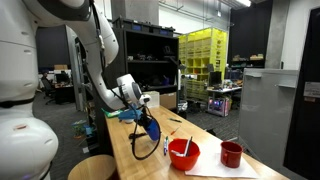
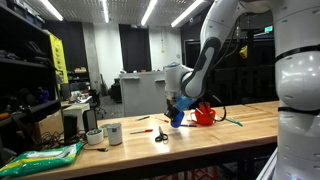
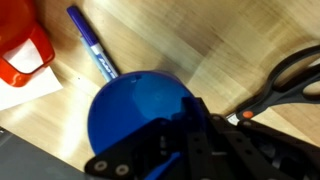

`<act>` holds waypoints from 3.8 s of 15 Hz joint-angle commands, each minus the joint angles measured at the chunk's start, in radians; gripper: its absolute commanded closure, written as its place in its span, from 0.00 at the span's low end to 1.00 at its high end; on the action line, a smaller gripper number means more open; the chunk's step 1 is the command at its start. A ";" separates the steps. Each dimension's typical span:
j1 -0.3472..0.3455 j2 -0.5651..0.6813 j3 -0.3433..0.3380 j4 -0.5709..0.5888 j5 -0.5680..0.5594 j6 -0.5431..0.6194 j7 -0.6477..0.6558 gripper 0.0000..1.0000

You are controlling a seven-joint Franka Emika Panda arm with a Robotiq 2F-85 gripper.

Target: Put the blue cup upside down

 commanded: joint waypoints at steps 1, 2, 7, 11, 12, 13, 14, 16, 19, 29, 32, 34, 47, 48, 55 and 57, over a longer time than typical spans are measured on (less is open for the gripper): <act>-0.003 0.024 -0.003 -0.018 -0.013 0.141 0.046 0.99; -0.011 0.036 -0.003 -0.030 0.009 0.207 0.030 0.99; -0.042 0.055 -0.035 -0.077 -0.009 0.415 0.046 0.99; -0.026 0.045 -0.120 -0.084 -0.046 0.435 0.061 0.99; -0.025 0.051 -0.135 -0.085 -0.047 0.441 0.059 0.99; -0.023 0.055 -0.147 -0.087 -0.046 0.445 0.057 0.99; -0.020 0.055 -0.157 -0.090 -0.045 0.442 0.055 0.99; -0.015 0.061 -0.161 -0.097 -0.038 0.439 0.049 0.99; -0.008 0.061 -0.160 -0.098 -0.033 0.434 0.045 0.99; -0.012 0.063 -0.147 -0.081 -0.016 0.428 0.029 0.95; -0.012 0.063 -0.147 -0.081 -0.016 0.428 0.029 0.95; -0.012 0.063 -0.147 -0.081 -0.016 0.428 0.029 0.95; 0.144 0.052 -0.458 0.028 -0.172 0.614 0.085 0.99; 0.156 0.064 -0.477 0.013 -0.130 0.685 0.053 0.99; 0.088 -0.058 -0.200 -0.133 -0.093 0.671 0.220 0.99; 0.086 -0.076 -0.177 -0.153 -0.077 0.668 0.231 0.99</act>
